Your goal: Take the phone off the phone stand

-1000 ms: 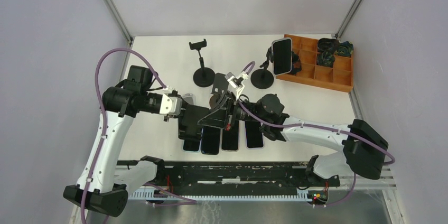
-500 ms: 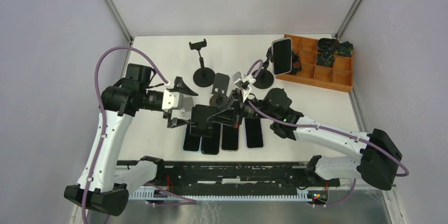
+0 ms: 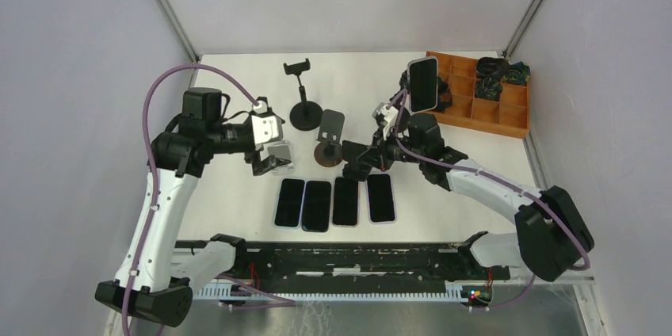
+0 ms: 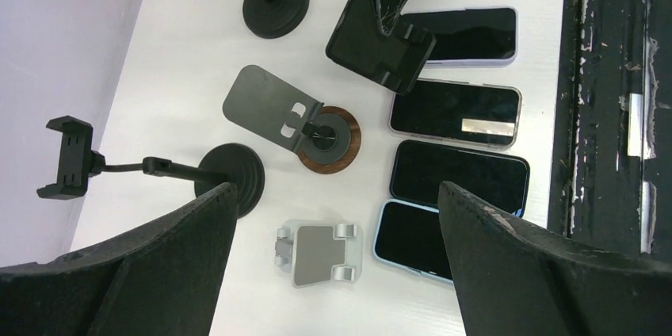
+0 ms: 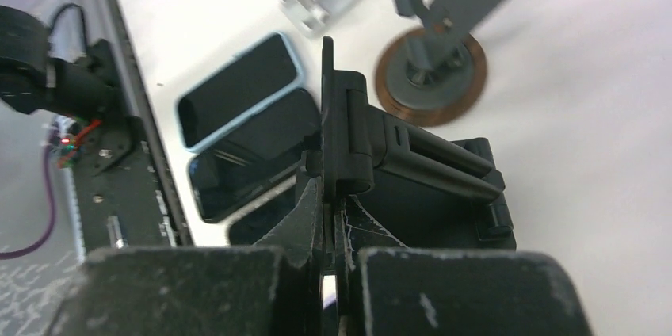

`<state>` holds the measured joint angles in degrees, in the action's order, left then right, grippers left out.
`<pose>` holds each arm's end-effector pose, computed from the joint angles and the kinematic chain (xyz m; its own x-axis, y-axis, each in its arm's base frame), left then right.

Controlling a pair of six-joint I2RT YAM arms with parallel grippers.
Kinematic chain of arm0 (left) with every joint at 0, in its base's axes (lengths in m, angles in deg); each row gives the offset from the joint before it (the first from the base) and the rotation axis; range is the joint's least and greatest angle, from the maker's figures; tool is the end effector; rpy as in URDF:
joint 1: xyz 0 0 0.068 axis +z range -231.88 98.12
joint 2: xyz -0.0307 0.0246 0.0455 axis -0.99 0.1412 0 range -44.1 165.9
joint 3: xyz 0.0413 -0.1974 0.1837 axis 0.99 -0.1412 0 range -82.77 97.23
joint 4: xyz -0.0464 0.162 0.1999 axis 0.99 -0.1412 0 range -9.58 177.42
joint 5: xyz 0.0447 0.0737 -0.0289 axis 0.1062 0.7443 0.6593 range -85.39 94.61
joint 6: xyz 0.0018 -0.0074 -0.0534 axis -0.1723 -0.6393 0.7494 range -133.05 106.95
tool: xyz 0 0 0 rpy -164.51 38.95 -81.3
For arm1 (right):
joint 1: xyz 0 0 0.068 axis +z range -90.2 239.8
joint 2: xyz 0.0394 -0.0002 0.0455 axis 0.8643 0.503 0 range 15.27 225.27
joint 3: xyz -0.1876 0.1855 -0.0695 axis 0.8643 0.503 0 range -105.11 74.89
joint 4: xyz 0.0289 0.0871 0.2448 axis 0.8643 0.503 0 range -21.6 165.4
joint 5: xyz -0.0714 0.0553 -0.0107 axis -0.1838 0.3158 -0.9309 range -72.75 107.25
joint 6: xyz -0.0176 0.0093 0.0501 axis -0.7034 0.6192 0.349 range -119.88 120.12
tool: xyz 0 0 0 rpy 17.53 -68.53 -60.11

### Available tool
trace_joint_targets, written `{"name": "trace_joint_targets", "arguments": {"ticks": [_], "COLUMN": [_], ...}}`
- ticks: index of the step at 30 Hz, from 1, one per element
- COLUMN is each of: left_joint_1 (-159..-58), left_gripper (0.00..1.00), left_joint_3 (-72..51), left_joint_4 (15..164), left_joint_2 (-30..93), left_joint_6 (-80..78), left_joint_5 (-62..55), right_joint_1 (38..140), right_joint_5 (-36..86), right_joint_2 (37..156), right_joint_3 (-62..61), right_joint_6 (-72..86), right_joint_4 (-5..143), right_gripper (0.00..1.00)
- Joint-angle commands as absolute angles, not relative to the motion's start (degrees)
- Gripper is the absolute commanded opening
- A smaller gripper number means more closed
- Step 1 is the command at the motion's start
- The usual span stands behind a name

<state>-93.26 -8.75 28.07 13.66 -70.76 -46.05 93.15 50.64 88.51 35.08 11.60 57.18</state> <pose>0.1594 -0.0601 0.3970 0.2160 0.5033 -0.8367 0.9287 0.1585 0.3351 0.2210 0.1690 0.2423 -0.4854 -0.1205 -0.8659 -0.8041 0.4503 0.3881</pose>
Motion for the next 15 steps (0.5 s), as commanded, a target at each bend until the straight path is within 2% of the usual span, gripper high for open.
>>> {"name": "trace_joint_targets", "arguments": {"ticks": [1,8,15], "left_joint_1": [-93.31,-93.31,-93.31], "left_gripper": [1.00,1.00,1.00], "left_joint_3": [-8.92,-9.54,-9.79], "left_joint_4": [31.17,30.23,29.86], "left_joint_2": [13.32,13.09,13.42], "left_joint_6": [-65.67,-66.13,-66.64], "left_joint_5": [-45.01,-45.49,-46.68], "right_joint_1": [89.90,87.86,87.60], "right_joint_5": [50.79,54.34,53.86], "right_joint_2": [94.26,104.72,108.92], "right_joint_3": [33.35,28.63,27.43], "right_joint_6": [6.36,2.75,0.58], "right_joint_4": [55.42,52.37,47.72], "right_gripper": [0.00,0.00,0.00]}}
